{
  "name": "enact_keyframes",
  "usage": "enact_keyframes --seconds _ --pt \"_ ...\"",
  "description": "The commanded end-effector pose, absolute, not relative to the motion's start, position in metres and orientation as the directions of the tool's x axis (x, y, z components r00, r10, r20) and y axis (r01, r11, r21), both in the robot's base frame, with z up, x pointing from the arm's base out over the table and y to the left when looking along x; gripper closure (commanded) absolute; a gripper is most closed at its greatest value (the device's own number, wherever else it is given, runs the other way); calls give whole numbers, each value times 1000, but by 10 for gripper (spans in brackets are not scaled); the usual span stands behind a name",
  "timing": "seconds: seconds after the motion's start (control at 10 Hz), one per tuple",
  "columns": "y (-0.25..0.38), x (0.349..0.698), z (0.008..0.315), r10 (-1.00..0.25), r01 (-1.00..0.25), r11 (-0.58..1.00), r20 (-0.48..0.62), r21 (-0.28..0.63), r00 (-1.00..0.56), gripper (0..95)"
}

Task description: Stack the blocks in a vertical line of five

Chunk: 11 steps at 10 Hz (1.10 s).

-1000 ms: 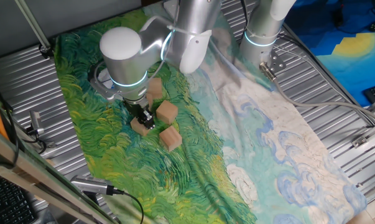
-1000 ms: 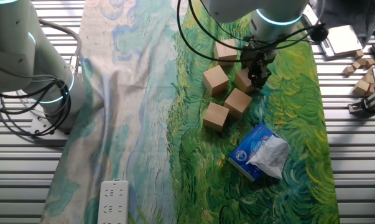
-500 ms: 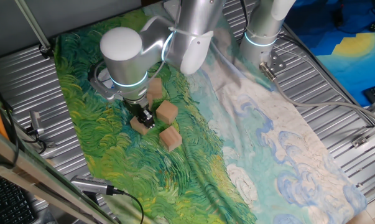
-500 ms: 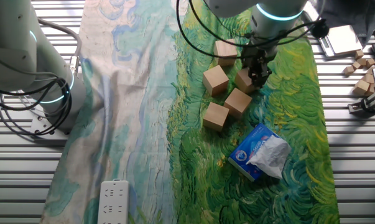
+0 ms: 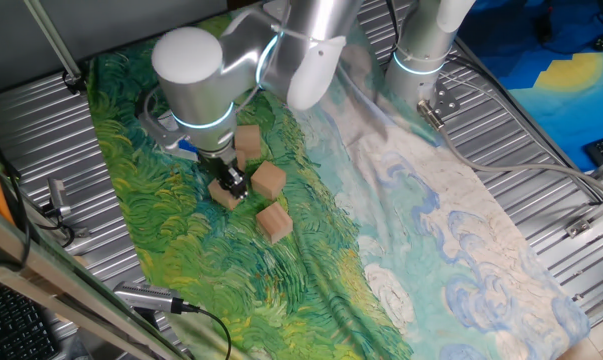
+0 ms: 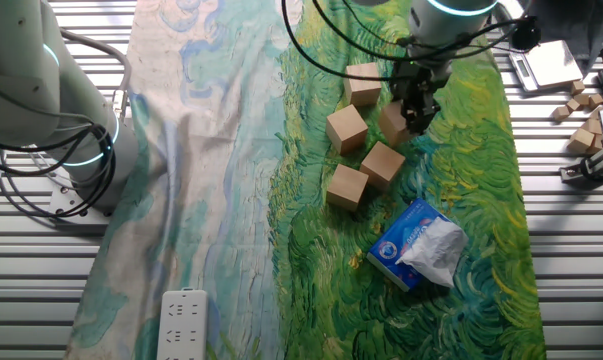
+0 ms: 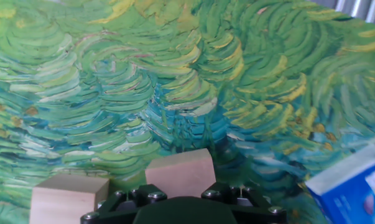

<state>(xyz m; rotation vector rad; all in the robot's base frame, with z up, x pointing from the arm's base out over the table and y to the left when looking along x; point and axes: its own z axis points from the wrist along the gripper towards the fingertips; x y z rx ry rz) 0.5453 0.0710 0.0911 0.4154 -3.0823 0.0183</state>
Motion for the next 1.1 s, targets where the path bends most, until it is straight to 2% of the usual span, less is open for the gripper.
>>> enact_keyframes --seconds 0.1,0.7,1.1 --pt "70 543 100 -250 -250 968 40 -4 -967 950" --pt "67 532 132 -232 -232 973 43 -4 -972 950" --pt "68 529 140 -232 -232 973 44 1 -972 950"
